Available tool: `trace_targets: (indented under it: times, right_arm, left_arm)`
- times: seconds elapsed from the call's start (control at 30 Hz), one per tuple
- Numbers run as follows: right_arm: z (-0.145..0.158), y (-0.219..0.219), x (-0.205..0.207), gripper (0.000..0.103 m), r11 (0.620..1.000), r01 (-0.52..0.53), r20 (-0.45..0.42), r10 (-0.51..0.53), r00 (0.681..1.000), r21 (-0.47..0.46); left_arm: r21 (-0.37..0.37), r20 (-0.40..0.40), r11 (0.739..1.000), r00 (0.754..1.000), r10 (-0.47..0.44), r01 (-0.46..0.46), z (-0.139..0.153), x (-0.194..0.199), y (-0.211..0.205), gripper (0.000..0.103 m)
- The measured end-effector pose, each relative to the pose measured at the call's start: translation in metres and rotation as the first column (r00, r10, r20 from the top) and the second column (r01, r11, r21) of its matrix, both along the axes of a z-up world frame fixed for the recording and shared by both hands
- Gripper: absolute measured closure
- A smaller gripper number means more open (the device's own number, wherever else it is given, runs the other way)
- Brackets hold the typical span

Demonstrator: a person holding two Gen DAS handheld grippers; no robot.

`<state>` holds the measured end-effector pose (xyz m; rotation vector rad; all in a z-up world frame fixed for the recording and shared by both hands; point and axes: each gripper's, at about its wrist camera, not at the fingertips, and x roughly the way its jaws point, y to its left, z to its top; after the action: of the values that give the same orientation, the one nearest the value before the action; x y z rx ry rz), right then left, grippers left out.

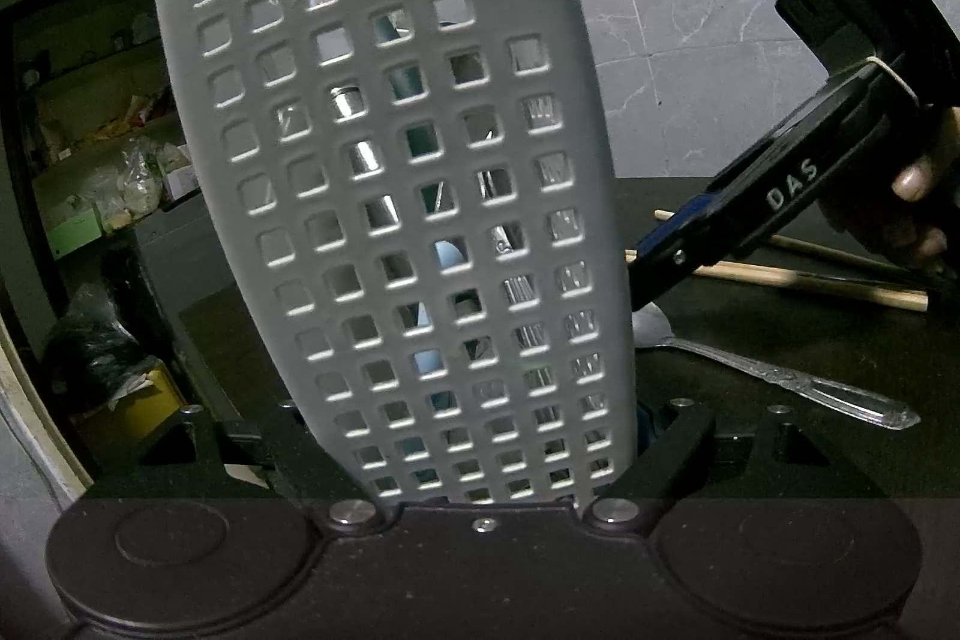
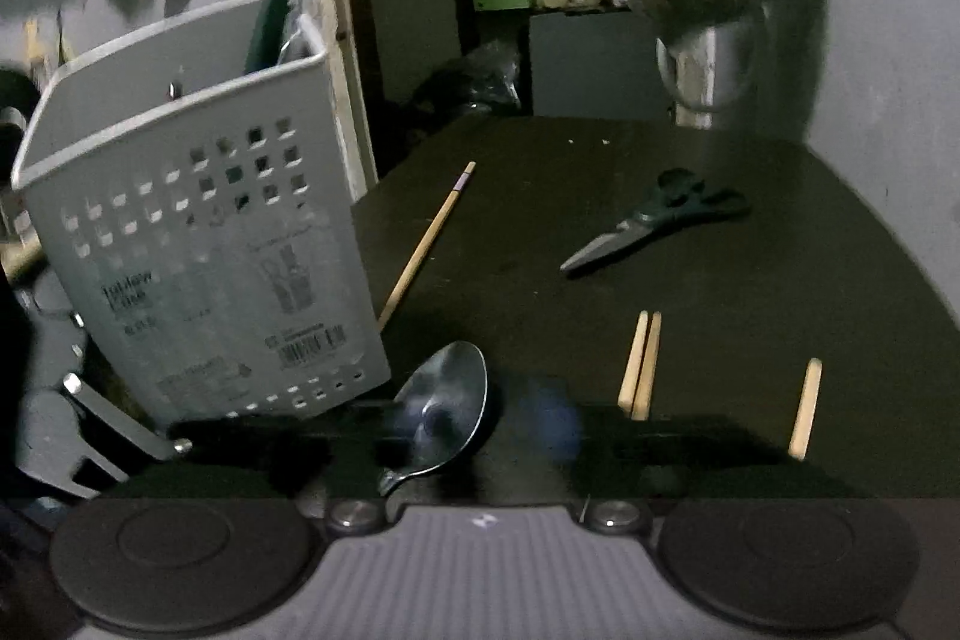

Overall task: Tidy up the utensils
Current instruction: 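Lift the silver spoon toward the basket with the right gripper, then lower the spoon into the grey basket and open the right gripper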

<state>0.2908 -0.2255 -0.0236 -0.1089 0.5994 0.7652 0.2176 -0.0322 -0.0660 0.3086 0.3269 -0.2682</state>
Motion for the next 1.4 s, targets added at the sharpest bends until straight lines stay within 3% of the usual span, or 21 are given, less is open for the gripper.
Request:
trace_targets:
  times: [0.1,0.33,0.4,0.47,0.5,0.6,0.87,1.0,1.1,1.2,1.3,1.4]
  right_arm:
    - [0.000,-0.007,0.003,0.038,0.999,-0.010,-0.022,0.011,1.000,0.035]
    - [-0.002,0.008,0.017,0.037,0.988,-0.147,-0.017,0.146,0.989,-0.039]
    - [-0.001,0.015,0.021,0.044,0.983,-0.169,-0.004,0.169,0.986,-0.078]
    - [0.000,0.022,0.021,0.068,0.973,-0.202,0.011,0.204,0.979,-0.108]
    - [0.000,0.024,0.020,0.071,0.970,-0.214,0.011,0.216,0.976,-0.115]
    - [0.002,0.029,0.019,0.077,0.966,-0.226,0.005,0.229,0.973,-0.127]
    - [0.007,0.030,0.016,0.093,0.985,-0.147,-0.014,0.146,0.989,-0.094]
    - [0.015,0.031,0.001,0.098,0.986,-0.117,0.036,0.122,0.992,-0.118]
    - [0.019,0.038,-0.015,0.100,0.977,-0.097,0.102,0.118,0.988,-0.188]
    - [0.019,0.051,-0.037,0.100,0.946,-0.060,0.194,0.128,0.973,-0.319]
    - [0.013,0.069,-0.065,0.101,0.863,-0.009,0.306,0.189,0.933,-0.505]
    - [0.004,0.082,-0.084,0.102,0.801,0.000,0.344,0.257,0.903,-0.599]
  left_arm:
    - [-0.002,0.000,1.000,1.000,0.000,0.000,0.000,0.000,0.001,0.019]
    - [0.003,0.000,1.000,1.000,0.001,-0.001,0.000,0.000,0.003,0.019]
    - [0.004,0.000,1.000,1.000,0.001,-0.001,0.000,0.001,0.003,0.019]
    - [0.004,0.001,1.000,1.000,0.001,-0.001,0.000,0.001,0.003,0.019]
    - [0.005,0.001,1.000,1.000,0.000,0.000,0.000,0.001,0.003,0.019]
    - [0.004,0.001,1.000,1.000,-0.001,0.001,0.000,0.001,0.003,0.019]
    - [0.004,-0.001,1.000,1.000,-0.001,0.001,0.001,0.002,0.003,0.018]
    - [0.004,0.000,1.000,1.000,-0.001,0.001,0.001,0.002,0.003,0.018]
    - [0.004,0.000,1.000,1.000,-0.001,0.001,0.001,0.002,0.003,0.018]
    - [0.001,-0.001,1.000,1.000,-0.002,0.002,0.002,0.003,0.004,0.018]
    - [0.000,-0.001,1.000,1.000,-0.002,0.002,0.002,0.004,0.004,0.018]
    - [-0.005,-0.001,1.000,1.000,-0.002,0.002,0.002,0.005,0.006,0.018]
